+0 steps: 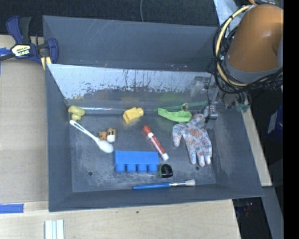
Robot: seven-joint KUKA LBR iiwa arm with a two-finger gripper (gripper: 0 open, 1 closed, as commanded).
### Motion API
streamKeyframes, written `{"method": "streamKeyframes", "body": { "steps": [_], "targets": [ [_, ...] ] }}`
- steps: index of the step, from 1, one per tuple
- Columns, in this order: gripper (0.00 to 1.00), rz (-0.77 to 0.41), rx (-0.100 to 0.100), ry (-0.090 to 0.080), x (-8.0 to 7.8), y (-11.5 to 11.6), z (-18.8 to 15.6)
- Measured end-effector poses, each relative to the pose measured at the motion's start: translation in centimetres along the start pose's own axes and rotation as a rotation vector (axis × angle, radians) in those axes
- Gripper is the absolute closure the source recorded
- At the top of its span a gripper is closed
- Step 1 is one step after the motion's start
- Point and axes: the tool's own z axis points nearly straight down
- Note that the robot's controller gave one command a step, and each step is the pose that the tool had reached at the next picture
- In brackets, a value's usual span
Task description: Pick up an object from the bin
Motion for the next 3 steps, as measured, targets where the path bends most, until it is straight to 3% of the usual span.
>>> {"method": "streamKeyframes", "body": {
  "steps": [1,2,3],
  "targets": [
    [0.00,-0.002,0.001,-0.009,-0.2,0.0,-0.5],
    [0.00,0.024,0.001,-0.013,-1.3,0.7,7.3],
    [0.00,0.042,0.000,-0.007,-1.5,1.1,11.1]
  ]
}}
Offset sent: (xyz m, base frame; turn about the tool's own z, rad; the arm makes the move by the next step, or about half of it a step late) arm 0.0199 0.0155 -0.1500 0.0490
